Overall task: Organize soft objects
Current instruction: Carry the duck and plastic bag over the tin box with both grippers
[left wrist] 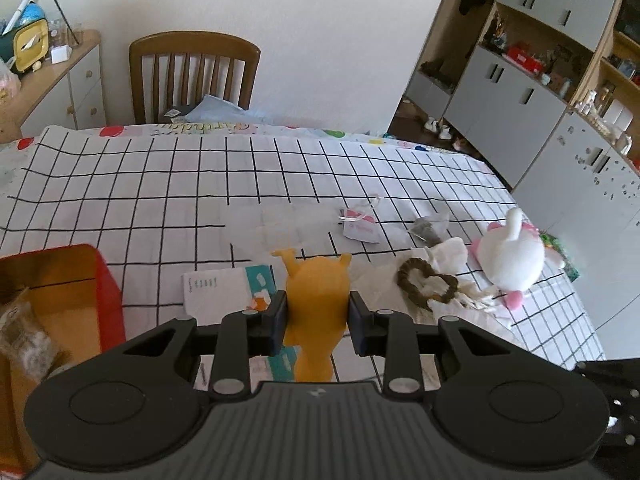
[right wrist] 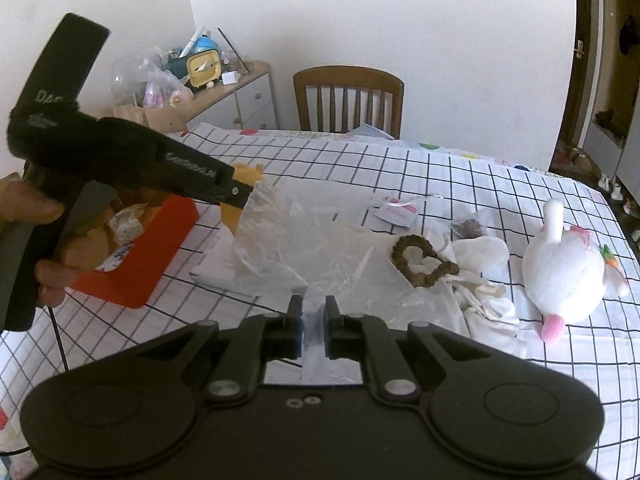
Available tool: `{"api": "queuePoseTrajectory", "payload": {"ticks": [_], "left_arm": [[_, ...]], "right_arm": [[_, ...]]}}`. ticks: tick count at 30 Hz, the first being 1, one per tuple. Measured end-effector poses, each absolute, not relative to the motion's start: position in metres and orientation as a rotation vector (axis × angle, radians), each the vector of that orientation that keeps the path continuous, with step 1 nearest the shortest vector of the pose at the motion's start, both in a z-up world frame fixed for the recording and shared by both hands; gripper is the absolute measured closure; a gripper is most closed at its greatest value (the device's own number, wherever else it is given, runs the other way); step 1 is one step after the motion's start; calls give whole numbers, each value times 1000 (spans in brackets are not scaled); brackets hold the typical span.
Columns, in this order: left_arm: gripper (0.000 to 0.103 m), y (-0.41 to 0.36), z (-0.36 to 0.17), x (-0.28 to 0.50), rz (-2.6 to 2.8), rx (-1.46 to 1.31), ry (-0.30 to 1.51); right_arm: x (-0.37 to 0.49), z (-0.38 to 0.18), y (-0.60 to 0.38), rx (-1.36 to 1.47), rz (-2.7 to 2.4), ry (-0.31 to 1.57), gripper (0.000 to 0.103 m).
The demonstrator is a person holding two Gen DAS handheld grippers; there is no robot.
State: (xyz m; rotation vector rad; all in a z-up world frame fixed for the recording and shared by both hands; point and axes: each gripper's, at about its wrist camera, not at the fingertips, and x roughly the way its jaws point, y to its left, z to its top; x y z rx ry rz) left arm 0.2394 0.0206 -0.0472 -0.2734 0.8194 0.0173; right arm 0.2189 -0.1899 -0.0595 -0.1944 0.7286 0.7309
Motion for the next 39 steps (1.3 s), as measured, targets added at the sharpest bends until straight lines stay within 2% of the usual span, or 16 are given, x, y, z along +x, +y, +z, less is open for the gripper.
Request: {"api": "queuePoseTrajectory", "payload": {"ticks": [23, 39], "left_arm": [[72, 98, 0, 143, 81, -328, 812], [72, 166, 13, 111, 119, -324, 821]], "right_arm": [[191, -23, -113, -198, 876, 717, 94], [167, -14, -32, -239, 971, 705, 94]]}}
